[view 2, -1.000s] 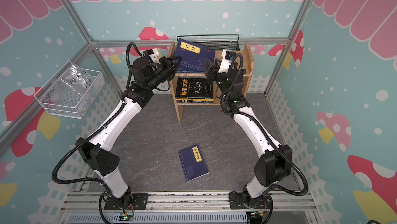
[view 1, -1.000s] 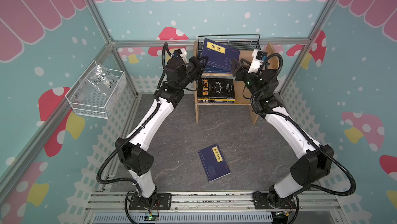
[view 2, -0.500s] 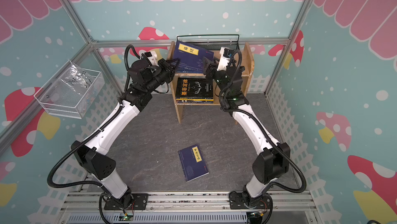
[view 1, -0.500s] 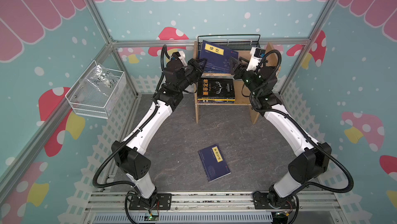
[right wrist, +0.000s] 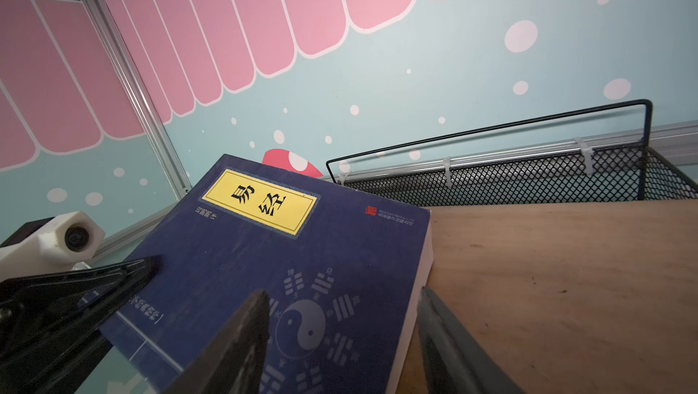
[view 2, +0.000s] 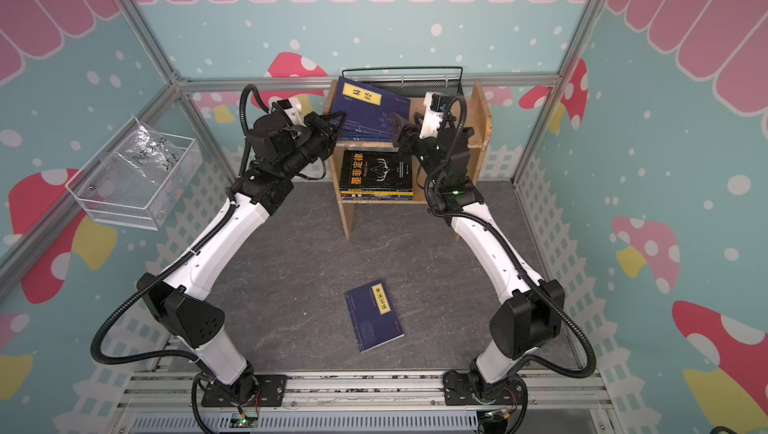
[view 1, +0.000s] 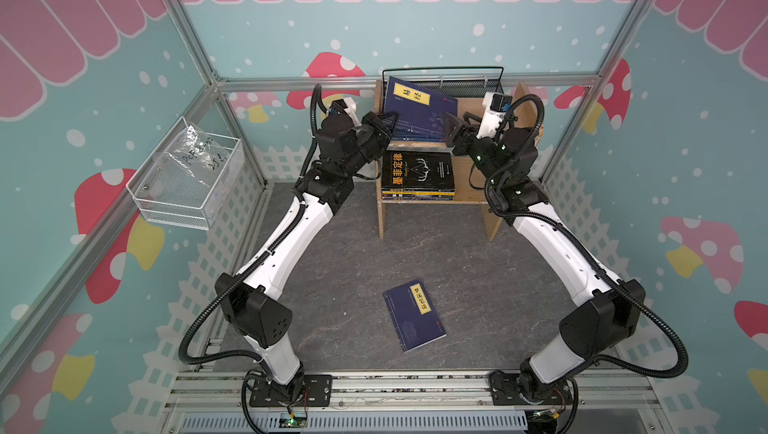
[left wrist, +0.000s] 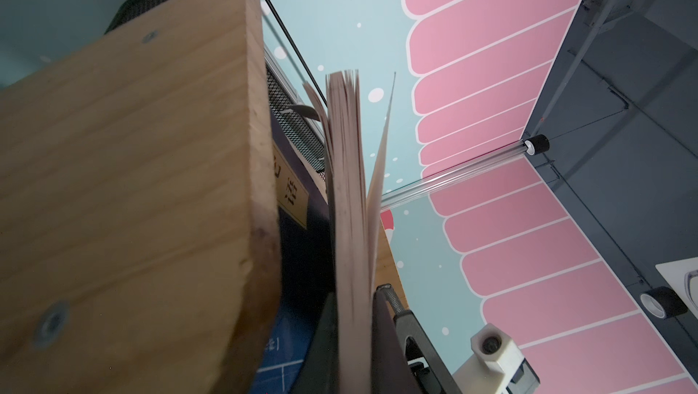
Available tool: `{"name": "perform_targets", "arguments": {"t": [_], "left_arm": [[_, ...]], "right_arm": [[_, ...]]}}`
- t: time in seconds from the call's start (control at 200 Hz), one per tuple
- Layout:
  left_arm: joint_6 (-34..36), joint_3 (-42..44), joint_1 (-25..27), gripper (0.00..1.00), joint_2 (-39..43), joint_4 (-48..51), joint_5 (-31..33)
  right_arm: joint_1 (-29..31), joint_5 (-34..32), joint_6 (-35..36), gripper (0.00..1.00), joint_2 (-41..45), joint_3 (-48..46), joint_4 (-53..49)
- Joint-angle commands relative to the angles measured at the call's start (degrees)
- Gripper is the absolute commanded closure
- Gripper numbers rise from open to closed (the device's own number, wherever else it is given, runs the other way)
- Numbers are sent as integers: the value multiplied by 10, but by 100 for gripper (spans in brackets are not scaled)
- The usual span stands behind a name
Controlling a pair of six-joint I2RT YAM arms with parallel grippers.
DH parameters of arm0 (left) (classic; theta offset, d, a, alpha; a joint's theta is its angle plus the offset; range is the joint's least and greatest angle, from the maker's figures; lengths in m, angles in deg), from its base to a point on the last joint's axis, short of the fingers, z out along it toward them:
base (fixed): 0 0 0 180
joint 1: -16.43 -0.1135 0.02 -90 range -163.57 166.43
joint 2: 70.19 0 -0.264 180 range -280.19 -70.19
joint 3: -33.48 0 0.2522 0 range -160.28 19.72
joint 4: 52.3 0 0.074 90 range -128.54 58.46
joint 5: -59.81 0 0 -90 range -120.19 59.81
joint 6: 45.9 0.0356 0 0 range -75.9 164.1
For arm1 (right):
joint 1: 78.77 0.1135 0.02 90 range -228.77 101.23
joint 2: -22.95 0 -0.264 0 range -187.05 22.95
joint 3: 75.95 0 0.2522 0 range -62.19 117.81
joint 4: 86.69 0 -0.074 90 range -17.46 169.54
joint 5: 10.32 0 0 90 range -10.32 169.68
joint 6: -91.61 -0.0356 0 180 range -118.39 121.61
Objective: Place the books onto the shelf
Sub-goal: 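Push the navy book flat onto the top-shelf stack with both grippers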
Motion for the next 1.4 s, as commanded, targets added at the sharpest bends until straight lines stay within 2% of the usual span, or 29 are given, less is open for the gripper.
{"name": "perform_targets", "arguments": {"t": [0.0, 0.325, 0.505, 0.575, 0.655, 0.74, 0.961, 1.021, 1.076, 1.096, 1.236, 1.396], "left_arm": [[12, -22, 0, 95, -8, 2, 19], [7, -31, -2, 93, -23, 11, 7], [10, -24, -2, 88, -18, 7, 17], [10, -28, -3, 81, -19, 9, 15], [10, -30, -4, 66, -19, 13, 17], [12, -27, -6, 57, -17, 13, 21], [29, -11, -9, 44, 5, 25, 39], [29, -4, -13, 32, 10, 30, 37], [26, 7, -15, 31, 16, 31, 36], [23, 13, -33, 31, 19, 32, 34], [4, 60, -72, 30, 44, 20, 20], [45, 102, -102, 28, 93, 12, 40]], "right_arm": [[-2, 2, -1, 36, 1, -12, -35], [-2, 10, -11, 44, -15, -10, -34], [-2, 18, -17, 48, -22, -11, -36], [-2, 27, -23, 49, -26, -11, -36], [-2, 30, -31, 49, -31, -11, -36], [-1, 25, -40, 49, -33, -13, -35], [-1, 27, -44, 50, -38, -12, -35], [-1, 27, -45, 50, -40, -12, -35], [-1, 28, -46, 50, -41, -12, -34], [-1, 27, -46, 50, -42, -12, -34], [0, 28, -45, 51, -44, -12, -36], [0, 31, -47, 51, -45, -14, -36]]}}
